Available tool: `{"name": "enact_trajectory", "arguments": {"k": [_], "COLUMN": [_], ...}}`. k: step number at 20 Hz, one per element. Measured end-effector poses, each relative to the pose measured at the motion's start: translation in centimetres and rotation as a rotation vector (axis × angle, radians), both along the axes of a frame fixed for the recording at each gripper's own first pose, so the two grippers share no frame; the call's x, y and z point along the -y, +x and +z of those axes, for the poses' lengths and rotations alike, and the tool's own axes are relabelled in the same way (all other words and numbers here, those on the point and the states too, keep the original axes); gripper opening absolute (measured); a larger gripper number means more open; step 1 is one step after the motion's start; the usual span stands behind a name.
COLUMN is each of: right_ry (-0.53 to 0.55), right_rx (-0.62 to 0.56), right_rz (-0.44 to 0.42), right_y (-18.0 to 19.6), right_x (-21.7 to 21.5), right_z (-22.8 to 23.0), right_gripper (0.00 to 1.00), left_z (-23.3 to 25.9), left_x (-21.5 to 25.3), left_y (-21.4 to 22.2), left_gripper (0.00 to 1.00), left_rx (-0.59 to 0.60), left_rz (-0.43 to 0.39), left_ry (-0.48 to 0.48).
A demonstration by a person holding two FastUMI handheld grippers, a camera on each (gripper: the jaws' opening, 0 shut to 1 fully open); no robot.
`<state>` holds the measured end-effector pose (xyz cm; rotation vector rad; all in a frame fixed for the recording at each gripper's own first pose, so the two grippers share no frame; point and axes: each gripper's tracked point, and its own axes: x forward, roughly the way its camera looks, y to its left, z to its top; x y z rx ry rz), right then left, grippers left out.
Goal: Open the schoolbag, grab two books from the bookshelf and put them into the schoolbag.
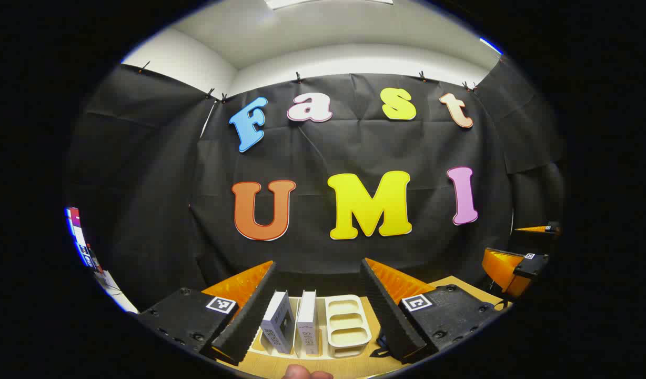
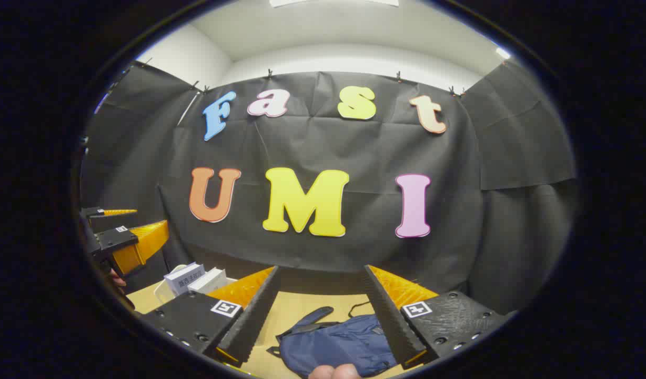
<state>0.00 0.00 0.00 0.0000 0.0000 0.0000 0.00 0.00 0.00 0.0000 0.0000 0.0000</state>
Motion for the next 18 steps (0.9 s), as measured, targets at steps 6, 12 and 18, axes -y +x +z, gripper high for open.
{"name": "enact_trajectory", "arguments": {"k": [6, 12, 18], "right_ry": [-0.001, -0.022, -0.045], "right_rx": [-0.021, -0.043, -0.061], "right_rz": [-0.006, 0.000, 0.003], "right_y": [0.4, 0.7, 0.7], "right_x": [0.1, -0.4, -1.0], "right_z": [-0.6, -1.5, -2.2], "right_gripper": [0.97, 0.97, 0.95], "left_z": [-1.2, -1.6, -2.2], "left_x": [-0.1, -0.6, -1.0], "left_y": [0.3, 0.7, 0.8], "left_gripper": [0.98, 0.98, 0.98], "left_rx": [-0.035, -0.041, -0.051], "left_rz": [0.001, 0.002, 0.002], "left_ry": [0.005, 0.002, -0.004]}}
